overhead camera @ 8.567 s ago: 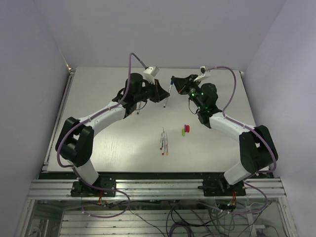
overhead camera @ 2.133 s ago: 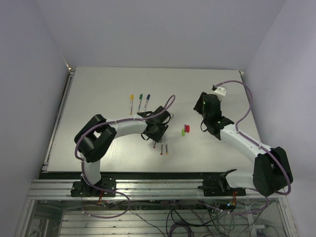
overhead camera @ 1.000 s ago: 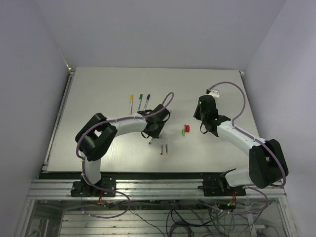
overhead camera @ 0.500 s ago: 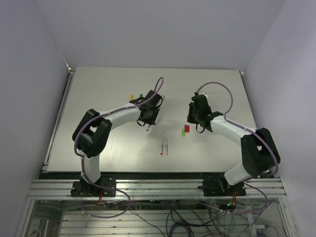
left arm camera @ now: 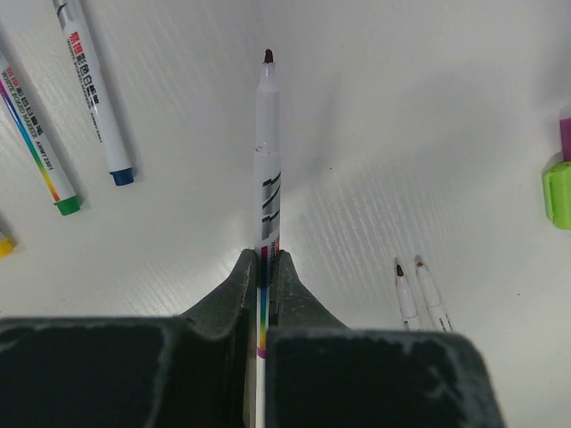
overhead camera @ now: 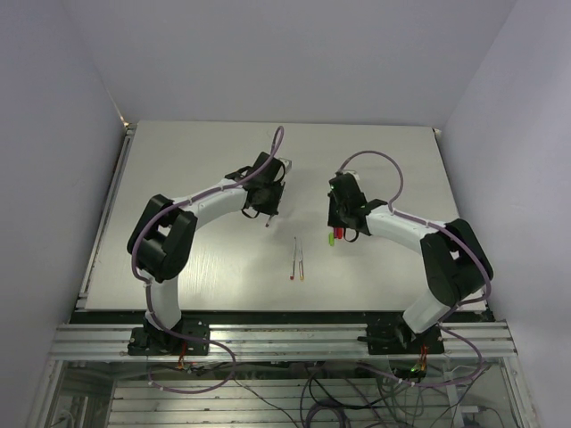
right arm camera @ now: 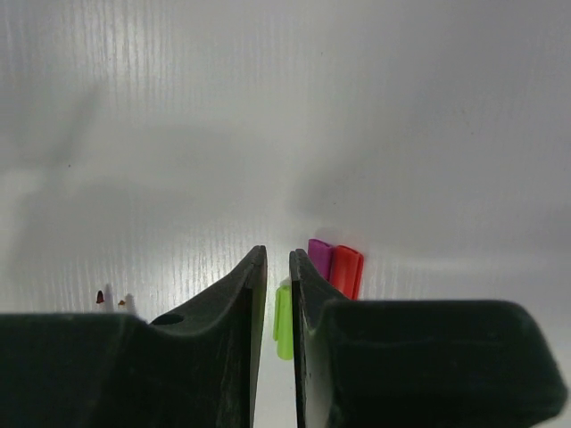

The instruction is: Insert the pens into the pen caps

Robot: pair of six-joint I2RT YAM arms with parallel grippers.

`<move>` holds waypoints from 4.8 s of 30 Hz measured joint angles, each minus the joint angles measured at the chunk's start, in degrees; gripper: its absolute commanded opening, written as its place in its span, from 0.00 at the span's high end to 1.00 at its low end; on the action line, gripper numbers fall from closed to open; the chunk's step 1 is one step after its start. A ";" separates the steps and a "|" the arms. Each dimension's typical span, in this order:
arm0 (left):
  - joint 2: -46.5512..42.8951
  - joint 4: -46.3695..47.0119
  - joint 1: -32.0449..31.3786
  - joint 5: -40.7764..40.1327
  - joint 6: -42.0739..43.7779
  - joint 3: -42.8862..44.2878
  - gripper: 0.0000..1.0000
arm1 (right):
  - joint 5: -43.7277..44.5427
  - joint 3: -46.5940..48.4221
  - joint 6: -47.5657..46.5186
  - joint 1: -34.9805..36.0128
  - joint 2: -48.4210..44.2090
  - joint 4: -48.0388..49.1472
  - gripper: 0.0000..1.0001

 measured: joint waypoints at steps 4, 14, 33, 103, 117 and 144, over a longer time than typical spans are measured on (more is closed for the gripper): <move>0.00 0.37 0.50 1.46 -0.11 0.00 0.93 | 0.81 0.59 0.37 0.96 0.61 -1.11 0.79; 0.00 0.52 0.81 3.21 -0.15 -0.02 0.93 | 3.72 0.59 1.70 1.09 1.31 -3.85 0.76; 0.00 0.87 0.90 4.42 -0.17 -0.26 0.93 | 4.94 0.66 3.28 1.09 4.90 -4.33 0.77; -0.09 9.51 2.56 14.53 -0.39 0.85 0.93 | 4.48 11.39 -1.22 -1.46 3.65 12.76 1.00; -6.62 26.51 2.56 25.81 -8.22 -2.67 0.93 | 3.37 -0.83 2.43 -2.73 -4.42 42.62 1.00; -6.62 29.14 2.56 28.52 -10.56 -2.95 0.93 | -0.87 -2.56 6.64 -2.73 -5.86 51.47 1.00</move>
